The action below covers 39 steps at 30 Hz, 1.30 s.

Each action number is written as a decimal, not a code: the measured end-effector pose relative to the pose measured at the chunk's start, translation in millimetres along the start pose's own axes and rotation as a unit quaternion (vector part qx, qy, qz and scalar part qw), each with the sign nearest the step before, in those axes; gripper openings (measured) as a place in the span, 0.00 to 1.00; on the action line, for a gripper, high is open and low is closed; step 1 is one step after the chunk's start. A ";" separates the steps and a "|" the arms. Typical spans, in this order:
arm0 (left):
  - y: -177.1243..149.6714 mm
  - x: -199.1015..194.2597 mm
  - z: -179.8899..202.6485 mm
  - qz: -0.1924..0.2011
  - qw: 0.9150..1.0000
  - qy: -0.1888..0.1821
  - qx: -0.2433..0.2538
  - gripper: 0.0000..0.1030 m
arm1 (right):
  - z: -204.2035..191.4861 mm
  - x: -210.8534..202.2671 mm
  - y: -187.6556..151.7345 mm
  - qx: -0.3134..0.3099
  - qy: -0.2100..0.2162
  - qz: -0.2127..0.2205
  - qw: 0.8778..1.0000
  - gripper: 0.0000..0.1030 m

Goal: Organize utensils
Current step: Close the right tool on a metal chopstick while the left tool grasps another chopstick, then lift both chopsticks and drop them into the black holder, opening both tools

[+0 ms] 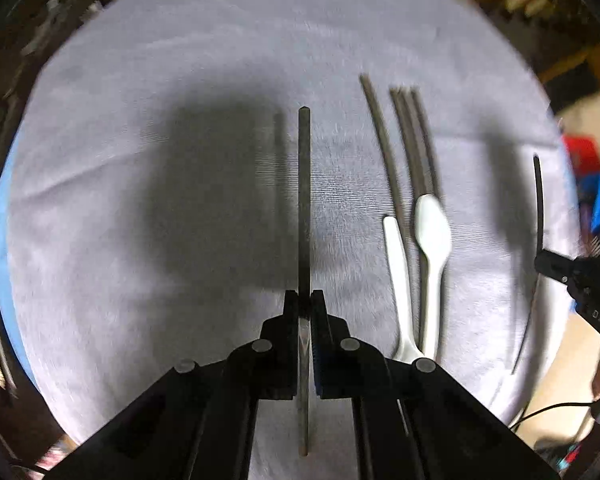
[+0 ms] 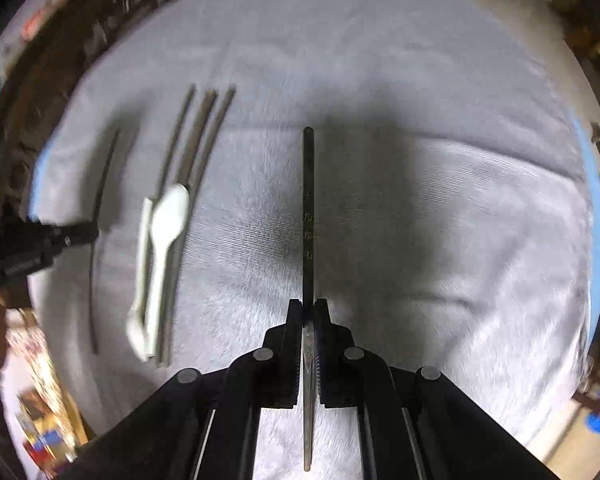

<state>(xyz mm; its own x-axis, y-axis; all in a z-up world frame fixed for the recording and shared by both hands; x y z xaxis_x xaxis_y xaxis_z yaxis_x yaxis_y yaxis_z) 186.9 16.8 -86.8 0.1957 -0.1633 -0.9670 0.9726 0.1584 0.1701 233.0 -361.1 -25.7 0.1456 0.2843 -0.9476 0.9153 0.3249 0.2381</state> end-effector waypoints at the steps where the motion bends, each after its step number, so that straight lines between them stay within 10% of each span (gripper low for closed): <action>1: -7.7 -9.9 -4.7 0.019 1.000 -0.006 -0.007 0.05 | 3.5 -14.6 -7.6 0.010 0.011 0.021 1.000 0.06; 12: -85.2 -123.5 -27.0 0.231 0.966 -0.078 -0.082 0.05 | 19.7 -144.1 -82.7 0.088 0.095 0.210 0.969 0.06; 26: -150.5 -183.1 6.0 0.391 0.906 -0.133 -0.091 0.05 | -89.8 -193.3 -142.5 0.059 0.181 0.376 0.907 0.06; 32: -165.1 -172.3 23.2 0.413 0.899 -0.124 -0.072 0.05 | -124.5 -158.0 -154.0 0.032 0.137 0.395 0.908 0.07; 39: -170.2 -135.7 33.1 0.393 0.912 -0.102 -0.060 0.05 | -136.9 -120.4 -165.5 0.010 0.097 0.386 0.917 0.07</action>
<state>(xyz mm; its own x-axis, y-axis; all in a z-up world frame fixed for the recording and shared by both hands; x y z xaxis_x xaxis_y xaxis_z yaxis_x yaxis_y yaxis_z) -1.0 -20.2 21.7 0.8577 -0.1294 -0.4976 0.5034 0.4081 0.7616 12.5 -325.6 78.1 0.6861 0.5784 -0.4414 0.5739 -0.0573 0.8169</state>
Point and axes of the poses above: each gripper's, at about its wrist camera, not at the fingertips, and x roughly the way its jaws point, z to its right, y to its top, the point moved 2 cm from there along x, roughly the way its jaws point, and after that the axes turned 5 degrees about z, right-handed, at the moved point
